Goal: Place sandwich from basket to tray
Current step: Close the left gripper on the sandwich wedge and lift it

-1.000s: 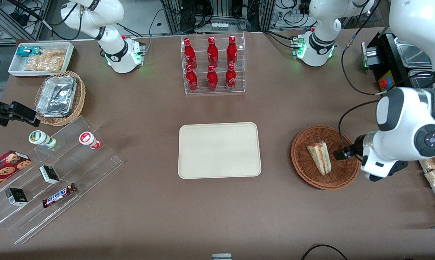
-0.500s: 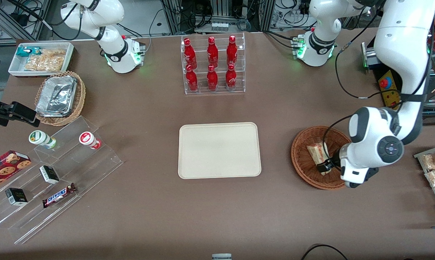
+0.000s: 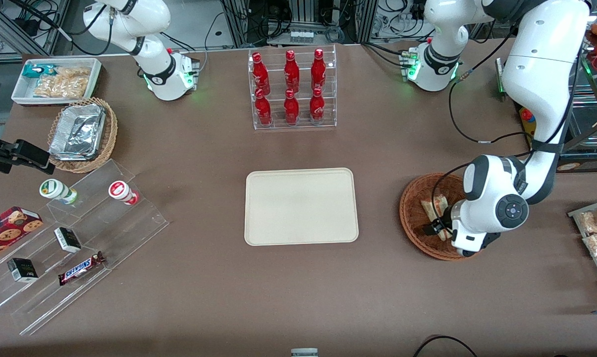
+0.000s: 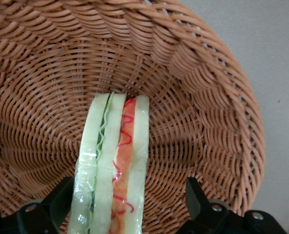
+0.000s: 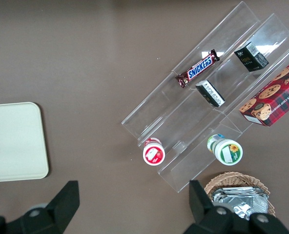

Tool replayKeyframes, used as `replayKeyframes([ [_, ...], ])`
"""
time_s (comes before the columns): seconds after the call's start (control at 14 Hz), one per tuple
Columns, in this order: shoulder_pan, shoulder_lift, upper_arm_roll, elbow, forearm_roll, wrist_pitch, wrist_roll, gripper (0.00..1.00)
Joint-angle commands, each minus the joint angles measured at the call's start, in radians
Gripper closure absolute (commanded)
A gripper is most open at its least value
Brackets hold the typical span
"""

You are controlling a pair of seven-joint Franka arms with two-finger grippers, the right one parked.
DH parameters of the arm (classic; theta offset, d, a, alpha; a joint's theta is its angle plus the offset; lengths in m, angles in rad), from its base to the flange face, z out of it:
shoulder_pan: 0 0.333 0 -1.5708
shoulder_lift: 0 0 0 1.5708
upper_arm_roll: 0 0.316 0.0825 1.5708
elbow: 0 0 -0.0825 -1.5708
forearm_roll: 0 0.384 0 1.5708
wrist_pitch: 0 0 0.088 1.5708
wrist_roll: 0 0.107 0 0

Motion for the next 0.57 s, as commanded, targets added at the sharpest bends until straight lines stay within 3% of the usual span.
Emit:
replayKeyframes([
  [0.0, -0.003, 0.0, 0.0, -0.012, -0.004, 0.008, -0.01, 0.57],
  [0.07, -0.003, -0.003, 0.0, -0.009, -0.003, 0.005, -0.008, 0.82],
  [0.14, -0.003, -0.001, 0.0, -0.009, -0.003, 0.005, -0.008, 0.9],
  [0.5, -0.017, -0.024, -0.01, 0.019, 0.0, 0.001, 0.005, 0.96],
])
